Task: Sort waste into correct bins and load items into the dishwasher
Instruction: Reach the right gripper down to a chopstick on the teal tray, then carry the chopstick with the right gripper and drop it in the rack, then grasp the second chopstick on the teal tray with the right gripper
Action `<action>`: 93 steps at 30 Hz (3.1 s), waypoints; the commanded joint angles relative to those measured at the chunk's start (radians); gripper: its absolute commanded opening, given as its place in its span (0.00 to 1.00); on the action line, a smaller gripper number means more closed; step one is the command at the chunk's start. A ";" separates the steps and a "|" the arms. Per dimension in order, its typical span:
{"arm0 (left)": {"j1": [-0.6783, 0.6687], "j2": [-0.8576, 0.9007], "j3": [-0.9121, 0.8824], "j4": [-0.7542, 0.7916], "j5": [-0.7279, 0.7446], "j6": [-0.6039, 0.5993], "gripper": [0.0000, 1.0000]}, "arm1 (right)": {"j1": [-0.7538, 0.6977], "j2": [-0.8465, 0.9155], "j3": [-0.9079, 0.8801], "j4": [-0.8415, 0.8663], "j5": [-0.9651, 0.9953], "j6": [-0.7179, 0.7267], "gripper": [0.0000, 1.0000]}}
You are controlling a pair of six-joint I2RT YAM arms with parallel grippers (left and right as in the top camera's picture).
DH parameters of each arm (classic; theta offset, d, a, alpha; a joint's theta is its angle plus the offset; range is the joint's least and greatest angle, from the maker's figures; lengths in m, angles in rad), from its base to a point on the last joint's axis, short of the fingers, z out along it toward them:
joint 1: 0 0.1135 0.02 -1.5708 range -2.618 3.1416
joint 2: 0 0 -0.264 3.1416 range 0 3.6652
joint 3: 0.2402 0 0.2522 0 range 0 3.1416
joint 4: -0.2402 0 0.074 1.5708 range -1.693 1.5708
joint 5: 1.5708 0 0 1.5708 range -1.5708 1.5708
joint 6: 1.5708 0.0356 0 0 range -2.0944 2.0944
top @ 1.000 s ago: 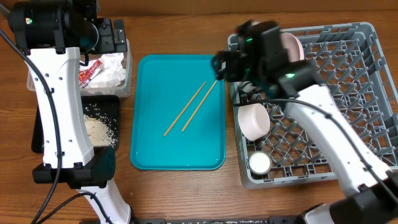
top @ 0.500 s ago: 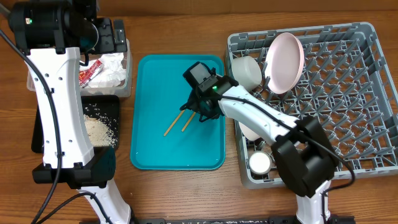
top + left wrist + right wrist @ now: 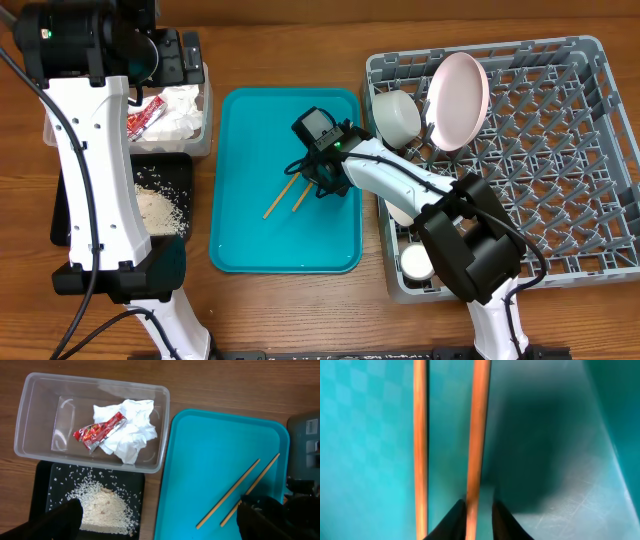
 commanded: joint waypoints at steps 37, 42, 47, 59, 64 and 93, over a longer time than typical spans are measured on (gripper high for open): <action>0.005 -0.010 0.009 0.002 -0.008 -0.010 1.00 | -0.062 -0.126 0.601 -0.832 0.253 -0.483 0.04; 0.005 -0.010 0.009 0.002 -0.008 -0.010 1.00 | -0.077 -0.261 0.601 -0.926 0.314 -0.633 0.04; 0.005 -0.010 0.009 0.002 -0.008 -0.010 1.00 | -0.118 -0.348 0.583 -0.985 0.350 -0.715 0.04; 0.005 -0.010 0.009 0.002 -0.009 -0.010 1.00 | -0.314 -0.387 0.254 -0.984 0.343 -0.845 0.04; 0.005 -0.010 0.009 0.002 -0.008 -0.010 1.00 | -0.370 -0.387 0.090 -0.941 0.320 -0.845 0.35; 0.005 -0.010 0.009 0.002 -0.008 -0.010 1.00 | -0.034 -0.100 0.242 -0.159 0.098 -0.164 0.48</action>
